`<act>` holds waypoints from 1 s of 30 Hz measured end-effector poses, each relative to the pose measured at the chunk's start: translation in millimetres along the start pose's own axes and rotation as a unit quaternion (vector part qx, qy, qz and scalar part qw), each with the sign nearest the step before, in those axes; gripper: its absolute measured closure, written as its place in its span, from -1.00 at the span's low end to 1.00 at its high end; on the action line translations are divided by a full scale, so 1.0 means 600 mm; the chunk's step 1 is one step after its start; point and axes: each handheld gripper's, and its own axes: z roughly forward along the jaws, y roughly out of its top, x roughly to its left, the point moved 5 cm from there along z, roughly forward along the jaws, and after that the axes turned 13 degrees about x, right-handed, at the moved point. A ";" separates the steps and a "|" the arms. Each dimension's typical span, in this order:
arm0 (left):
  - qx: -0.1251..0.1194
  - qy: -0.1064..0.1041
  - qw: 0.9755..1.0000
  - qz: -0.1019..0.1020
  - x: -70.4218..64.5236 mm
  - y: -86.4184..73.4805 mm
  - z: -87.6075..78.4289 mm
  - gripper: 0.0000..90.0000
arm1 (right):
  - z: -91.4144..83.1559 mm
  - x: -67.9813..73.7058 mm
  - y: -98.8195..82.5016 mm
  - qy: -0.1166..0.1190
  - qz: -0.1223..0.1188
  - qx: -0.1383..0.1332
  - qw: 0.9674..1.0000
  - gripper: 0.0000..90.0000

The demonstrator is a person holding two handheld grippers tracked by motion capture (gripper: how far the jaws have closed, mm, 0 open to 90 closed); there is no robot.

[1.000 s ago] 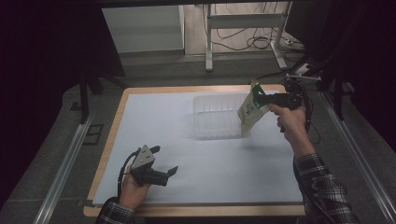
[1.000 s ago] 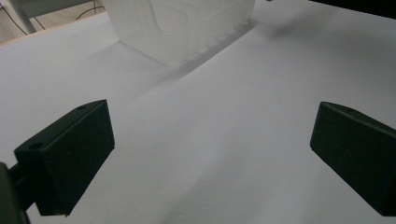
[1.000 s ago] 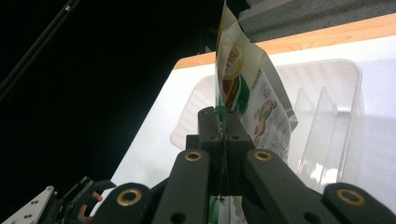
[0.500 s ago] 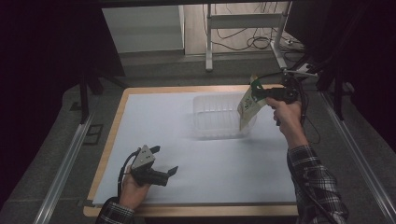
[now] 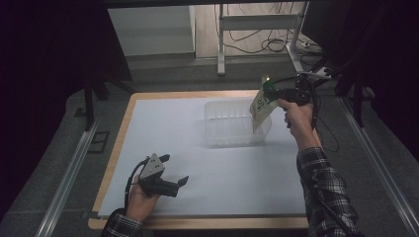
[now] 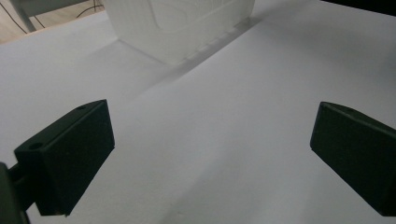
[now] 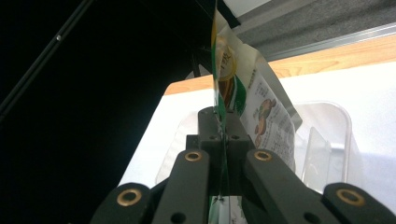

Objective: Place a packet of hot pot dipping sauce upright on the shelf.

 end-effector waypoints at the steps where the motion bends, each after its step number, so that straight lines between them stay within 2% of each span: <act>1: 0.000 0.000 1.000 0.000 0.000 0.000 0.000 -1.00 | 0.002 -0.002 0.001 0.000 0.001 0.000 1.000 0.99; 14: 0.005 0.001 1.000 0.002 -0.002 0.000 0.002 -1.00 | 0.029 -0.020 0.008 -0.002 0.011 0.000 1.000 0.99; 22: 0.006 0.001 1.000 0.003 -0.002 0.000 0.002 -1.00 | 0.048 -0.031 0.002 -0.008 0.014 0.010 1.000 0.99; 30: 0.007 0.000 1.000 0.005 -0.002 -0.001 0.003 -1.00 | 0.059 -0.042 -0.002 -0.007 0.017 0.009 1.000 0.98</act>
